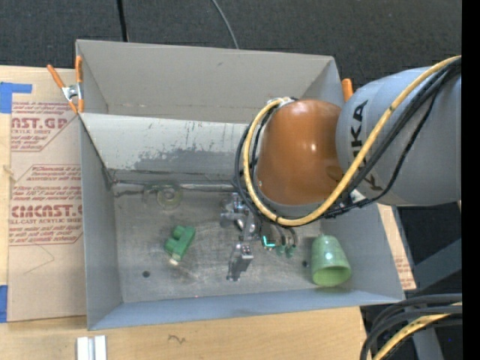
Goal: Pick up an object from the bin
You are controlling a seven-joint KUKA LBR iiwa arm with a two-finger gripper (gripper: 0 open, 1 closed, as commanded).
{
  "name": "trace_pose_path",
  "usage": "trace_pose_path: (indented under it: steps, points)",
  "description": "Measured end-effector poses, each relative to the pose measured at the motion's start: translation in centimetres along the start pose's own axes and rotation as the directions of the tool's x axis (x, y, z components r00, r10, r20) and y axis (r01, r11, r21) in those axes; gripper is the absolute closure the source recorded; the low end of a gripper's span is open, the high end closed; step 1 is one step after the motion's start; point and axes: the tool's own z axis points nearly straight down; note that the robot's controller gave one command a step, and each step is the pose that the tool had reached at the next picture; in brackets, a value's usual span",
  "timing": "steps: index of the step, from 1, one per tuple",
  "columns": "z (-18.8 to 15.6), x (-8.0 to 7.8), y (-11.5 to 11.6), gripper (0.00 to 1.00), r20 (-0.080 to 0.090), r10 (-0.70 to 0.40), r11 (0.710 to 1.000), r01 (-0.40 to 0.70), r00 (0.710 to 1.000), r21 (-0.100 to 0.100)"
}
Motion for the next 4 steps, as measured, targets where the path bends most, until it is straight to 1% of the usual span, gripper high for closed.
trace_pose_path:
  steps: [1, 2, 3, 4]
  points:
    - [-7.6, -2.0, -0.5, 0.0, 0.018, -0.056, 0.998, 0.056, 0.998, 0.0]
    - [5.6, -7.6, -4.3, 0.0, 0.004, -0.038, 0.999, 0.038, 0.999, 0.001]
    - [5.1, -7.6, -4.2, 1.0, 0.009, -0.039, 0.999, 0.039, 0.999, -0.001]
    - [5.3, -8.7, -4.3, 1.0, 0.01, -0.005, 1.0, 0.005, 1.0, -0.001]
